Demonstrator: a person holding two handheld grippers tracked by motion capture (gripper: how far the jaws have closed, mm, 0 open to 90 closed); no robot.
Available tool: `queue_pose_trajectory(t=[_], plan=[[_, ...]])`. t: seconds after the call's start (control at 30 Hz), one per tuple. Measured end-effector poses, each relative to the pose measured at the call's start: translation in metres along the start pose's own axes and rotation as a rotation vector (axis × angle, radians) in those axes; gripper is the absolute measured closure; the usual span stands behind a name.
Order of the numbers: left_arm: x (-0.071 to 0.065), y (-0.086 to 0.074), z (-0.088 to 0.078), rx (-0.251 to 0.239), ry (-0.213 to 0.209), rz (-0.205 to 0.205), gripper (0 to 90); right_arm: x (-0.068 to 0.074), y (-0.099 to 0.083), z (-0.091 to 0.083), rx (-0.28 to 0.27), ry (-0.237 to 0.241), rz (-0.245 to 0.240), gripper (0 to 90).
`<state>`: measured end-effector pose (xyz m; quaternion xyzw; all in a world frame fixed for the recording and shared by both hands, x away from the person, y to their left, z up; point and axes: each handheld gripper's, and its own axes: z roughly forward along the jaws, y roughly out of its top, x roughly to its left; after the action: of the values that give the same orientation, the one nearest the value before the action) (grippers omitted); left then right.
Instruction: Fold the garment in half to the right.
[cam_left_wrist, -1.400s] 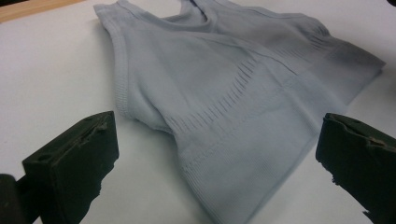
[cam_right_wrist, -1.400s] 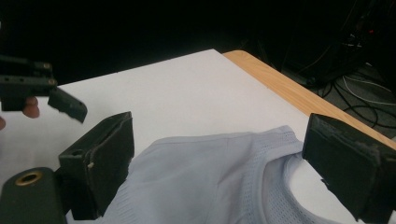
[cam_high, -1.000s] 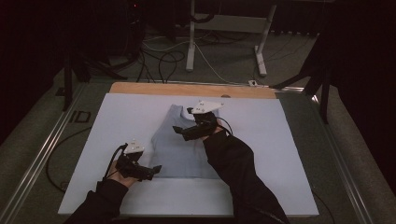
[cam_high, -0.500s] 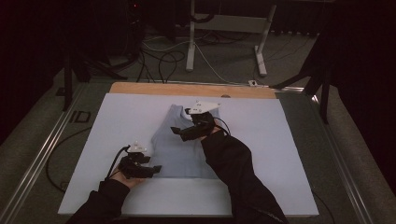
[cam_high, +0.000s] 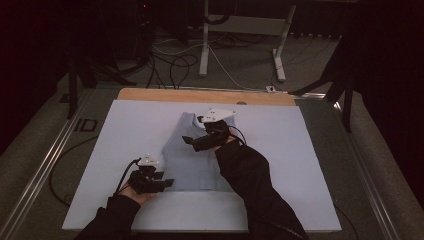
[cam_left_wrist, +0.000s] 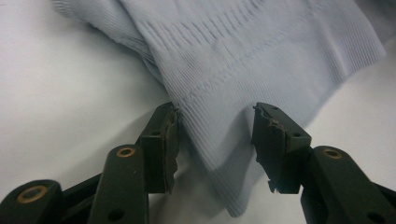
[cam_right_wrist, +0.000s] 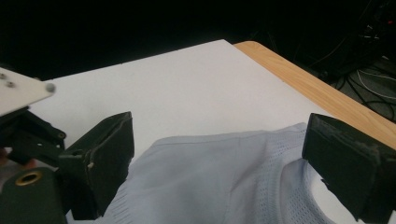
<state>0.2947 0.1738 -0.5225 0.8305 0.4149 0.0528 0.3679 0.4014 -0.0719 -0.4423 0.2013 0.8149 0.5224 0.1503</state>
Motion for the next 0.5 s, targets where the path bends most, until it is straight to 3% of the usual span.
queue_pose_trajectory(t=[0.07,0.2,0.37,0.5], plan=[[-0.004,-0.001,0.001,0.009,0.008,0.007,51.9,0.000,-0.001,0.000,-0.002,0.004,0.004,9.1],[-0.015,-0.003,0.006,0.033,0.052,0.063,52.6,0.000,-0.001,0.001,0.002,0.002,0.000,9.1],[-0.021,-0.001,0.008,0.047,0.083,0.083,64.7,0.000,0.000,0.003,0.007,0.000,-0.002,9.1],[-0.021,0.000,0.006,0.043,0.071,0.077,76.1,-0.001,0.001,0.006,0.006,0.003,0.000,9.1]])
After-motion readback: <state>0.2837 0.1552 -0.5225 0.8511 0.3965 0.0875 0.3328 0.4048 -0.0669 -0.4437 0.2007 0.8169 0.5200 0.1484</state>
